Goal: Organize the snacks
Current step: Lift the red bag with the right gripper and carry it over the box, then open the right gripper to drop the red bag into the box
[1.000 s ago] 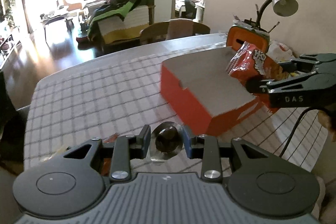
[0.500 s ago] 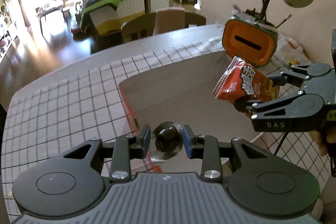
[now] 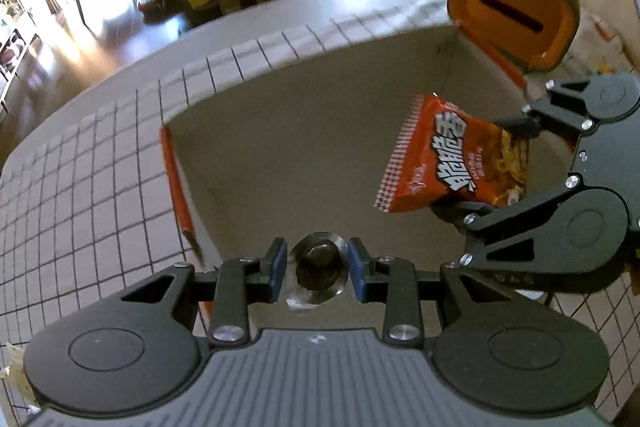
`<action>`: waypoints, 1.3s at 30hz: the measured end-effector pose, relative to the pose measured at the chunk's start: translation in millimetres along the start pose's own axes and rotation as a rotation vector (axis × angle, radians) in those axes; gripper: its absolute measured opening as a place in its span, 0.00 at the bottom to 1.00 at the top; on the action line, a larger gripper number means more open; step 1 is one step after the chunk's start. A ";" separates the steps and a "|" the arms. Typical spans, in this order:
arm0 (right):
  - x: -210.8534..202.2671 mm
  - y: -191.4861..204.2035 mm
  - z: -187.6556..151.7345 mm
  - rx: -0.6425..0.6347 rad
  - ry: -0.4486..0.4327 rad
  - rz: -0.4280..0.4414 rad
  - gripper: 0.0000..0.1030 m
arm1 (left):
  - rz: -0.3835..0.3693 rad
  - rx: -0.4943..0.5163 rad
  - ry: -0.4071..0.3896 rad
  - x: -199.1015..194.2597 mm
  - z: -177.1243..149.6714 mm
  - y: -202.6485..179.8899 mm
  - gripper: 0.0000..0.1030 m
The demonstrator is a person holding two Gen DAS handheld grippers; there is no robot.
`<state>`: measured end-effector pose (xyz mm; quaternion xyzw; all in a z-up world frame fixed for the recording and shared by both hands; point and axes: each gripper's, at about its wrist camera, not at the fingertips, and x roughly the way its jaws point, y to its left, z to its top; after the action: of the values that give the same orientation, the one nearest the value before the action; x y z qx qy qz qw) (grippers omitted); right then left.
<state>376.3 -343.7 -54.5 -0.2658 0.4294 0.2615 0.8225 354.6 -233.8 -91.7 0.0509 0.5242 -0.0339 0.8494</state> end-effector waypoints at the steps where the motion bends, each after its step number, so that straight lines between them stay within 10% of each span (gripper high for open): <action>1: 1.8 2.4 -0.1 -0.025 0.004 0.005 0.66 | 0.002 0.004 0.012 4.1 0.0 -1.9 0.31; 18: 31.1 0.2 9.9 -0.084 0.150 0.072 0.69 | 0.006 0.038 0.172 45.5 -3.1 -11.7 0.33; 39: -28.7 -20.7 -3.6 0.062 0.011 0.108 0.82 | -0.062 -0.035 0.009 -16.0 -7.1 7.6 0.44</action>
<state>373.7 -366.8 -27.6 -0.2181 0.4554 0.2909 0.8126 342.0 -225.3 -80.2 0.0197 0.5300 -0.0507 0.8463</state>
